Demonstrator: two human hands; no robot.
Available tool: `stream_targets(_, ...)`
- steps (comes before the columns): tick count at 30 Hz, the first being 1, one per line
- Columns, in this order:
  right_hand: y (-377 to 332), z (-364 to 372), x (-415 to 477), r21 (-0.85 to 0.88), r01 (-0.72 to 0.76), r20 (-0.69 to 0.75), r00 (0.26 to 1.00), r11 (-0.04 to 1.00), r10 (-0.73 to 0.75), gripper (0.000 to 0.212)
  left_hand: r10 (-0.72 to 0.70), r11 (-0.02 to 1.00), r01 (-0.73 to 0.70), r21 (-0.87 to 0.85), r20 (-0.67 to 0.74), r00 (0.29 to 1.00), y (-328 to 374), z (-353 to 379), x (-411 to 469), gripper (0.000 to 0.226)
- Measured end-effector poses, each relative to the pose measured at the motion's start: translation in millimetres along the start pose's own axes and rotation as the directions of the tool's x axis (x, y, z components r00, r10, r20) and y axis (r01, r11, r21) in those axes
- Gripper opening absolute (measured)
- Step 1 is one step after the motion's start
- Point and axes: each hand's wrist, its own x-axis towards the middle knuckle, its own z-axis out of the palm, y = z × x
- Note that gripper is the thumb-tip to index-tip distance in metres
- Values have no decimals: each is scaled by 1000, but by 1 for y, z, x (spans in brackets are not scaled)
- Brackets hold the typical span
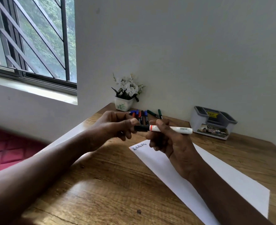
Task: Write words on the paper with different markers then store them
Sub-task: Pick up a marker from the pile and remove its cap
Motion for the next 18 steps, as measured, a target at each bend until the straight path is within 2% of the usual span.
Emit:
stream_targets(1,-1,-1,1,-11,22,-24,999,1000,-22,35,35,981,-22,191,-63,997,0,-1,1,37)
stream_targets(3,-2,-4,4,-53,66,-52,996,996,-68,39,53,832,36,553,-143,988,-3,-5,2,53)
stream_targets(5,-3,-6,6,-45,58,-62,996,997,-61,42,-33,671,141,728,-161,986,-5,-7,2,75)
stream_targets(8,-2,-10,8,15,5,-46,999,1000,-5,57,-129,487,201,850,-158,979,-11,-4,6,88)
stream_targets(10,0,-13,9,-2,-21,-61,998,1000,21,58,-195,416,225,881,-155,968,-12,0,8,96)
stream_targets(12,-1,-14,9,-144,-9,-146,989,989,-12,41,-257,381,253,889,-161,953,-12,1,9,98)
stream_targets(14,-3,-18,9,-306,48,-252,959,951,-130,20,-272,381,246,891,-146,951,-12,0,10,99)
stream_targets(18,-12,-32,11,-424,86,-377,888,901,-262,19,-296,371,210,905,-99,950,-13,-3,13,101)
